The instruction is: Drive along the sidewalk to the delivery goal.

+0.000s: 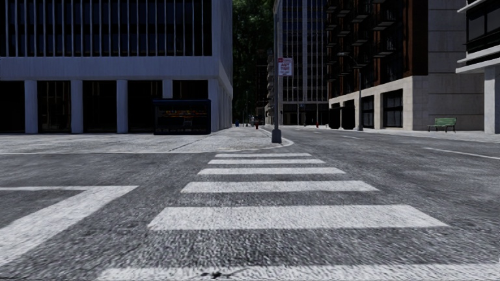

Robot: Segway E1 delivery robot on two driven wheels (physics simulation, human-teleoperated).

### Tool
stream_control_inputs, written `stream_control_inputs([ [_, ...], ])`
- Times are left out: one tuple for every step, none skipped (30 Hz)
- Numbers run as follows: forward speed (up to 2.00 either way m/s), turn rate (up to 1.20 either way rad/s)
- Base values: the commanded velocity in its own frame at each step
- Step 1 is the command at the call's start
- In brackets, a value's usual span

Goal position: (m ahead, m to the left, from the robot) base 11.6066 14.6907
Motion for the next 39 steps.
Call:
stream_control_inputs([
  [1.57,0.00],
  [1.57,0.00],
  [1.57,0.00],
  [1.57,0.00],
  [1.57,0.00],
  [1.75,0.00],
  [2.00,0.00],
  [2.00,0.00],
  [2.00,0.00],
  [2.00,0.00],
  [2.00,0.00],
  [2.00,0.00],
  [2.00,0.00],
  [2.00,0.00],
  [2.00,0.00],
  [2.00,0.00],
  [2.00,0.00],
  [2.00,0.00],
  [2.00,0.00],
  [2.00,0.00],
  [2.00,0.00],
  [2.00,0.00],
  [2.00,0.00],
  [2.00,0.00],
  [2.00,0.00],
  [2.00,0.00],
  [2.00,0.00],
  [2.00,0.00],
  [2.00,0.00],
  [2.00,0.00],
  [2.00,0.00],
  [2.00,0.00],
  [2.00,0.00],
  [2.00,0.00],
  [2.00,0.00],
  [2.00,0.00],
  [2.00,0.00],
  [2.00,0.00],
  [2.00,0.00],
])
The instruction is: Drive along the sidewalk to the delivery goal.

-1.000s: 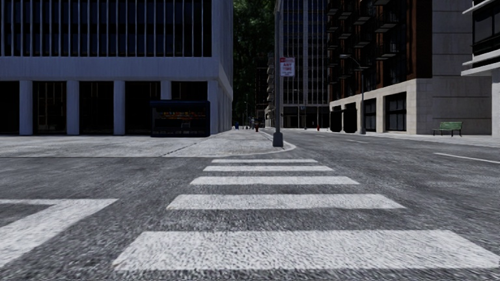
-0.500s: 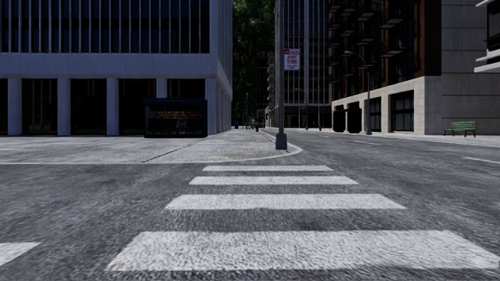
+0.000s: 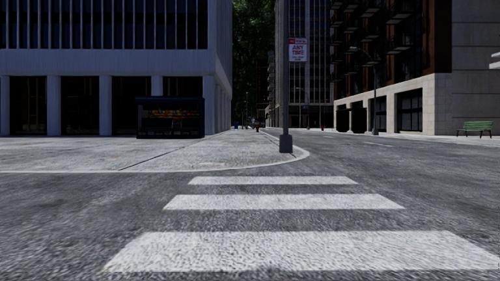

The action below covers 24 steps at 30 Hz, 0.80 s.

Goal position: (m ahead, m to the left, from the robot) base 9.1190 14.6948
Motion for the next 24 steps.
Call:
stream_control_inputs([
  [2.00,0.00],
  [2.00,0.00],
  [2.00,0.00],
  [2.00,0.00],
  [2.00,0.00],
  [2.00,0.00],
  [2.00,0.00],
  [2.00,0.00],
  [2.00,0.00],
  [2.00,0.00],
  [2.00,0.00],
  [2.00,0.00],
  [2.00,0.00],
  [2.00,0.00],
  [2.00,0.00],
  [2.00,0.00],
  [2.00,0.00],
  [2.00,0.00],
  [2.00,0.00],
  [2.00,0.00],
  [2.00,0.00],
  [2.00,0.00],
  [2.00,0.00],
  [2.00,0.00],
])
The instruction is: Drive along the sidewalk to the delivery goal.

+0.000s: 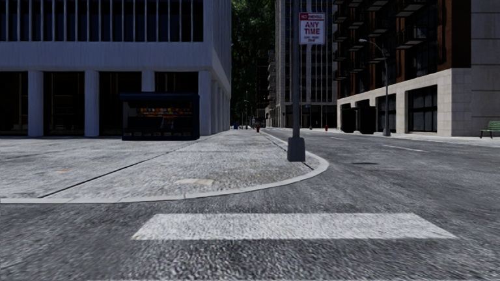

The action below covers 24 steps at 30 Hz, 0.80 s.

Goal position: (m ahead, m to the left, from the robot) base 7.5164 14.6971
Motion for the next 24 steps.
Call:
stream_control_inputs([
  [2.00,0.00],
  [2.00,0.00],
  [2.00,0.00],
  [2.00,0.00],
  [2.00,0.00],
  [2.00,0.00],
  [2.00,0.00],
  [2.00,0.00],
  [2.00,0.00],
  [2.00,0.00],
  [2.00,0.00],
  [2.00,0.00],
  [2.00,0.00],
  [2.00,0.00],
  [2.00,0.02],
  [2.00,0.10],
  [2.00,0.19],
  [2.00,0.23],
  [2.00,0.23],
  [2.00,0.26],
  [2.00,0.32],
  [1.98,0.35],
  [1.91,0.36],
  [1.91,0.36],
])
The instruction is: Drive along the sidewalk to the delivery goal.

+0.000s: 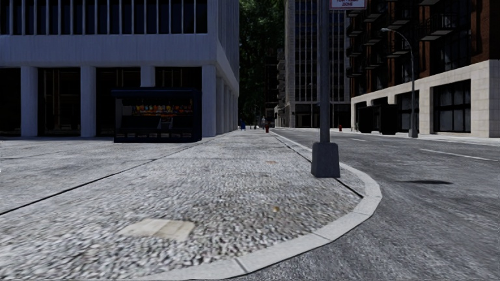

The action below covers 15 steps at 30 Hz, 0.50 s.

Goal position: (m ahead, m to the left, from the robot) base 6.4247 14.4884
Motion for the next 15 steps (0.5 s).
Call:
stream_control_inputs([
  [1.85,0.36],
  [1.79,0.37],
  [1.73,0.37],
  [1.65,0.37],
  [1.55,0.37],
  [1.55,0.37],
  [1.52,0.37],
  [1.47,0.39],
  [1.42,0.44],
  [1.41,0.46],
  [1.40,0.46],
  [1.40,0.46],
  [1.40,0.47],
  [1.40,0.47],
  [1.40,0.47],
])
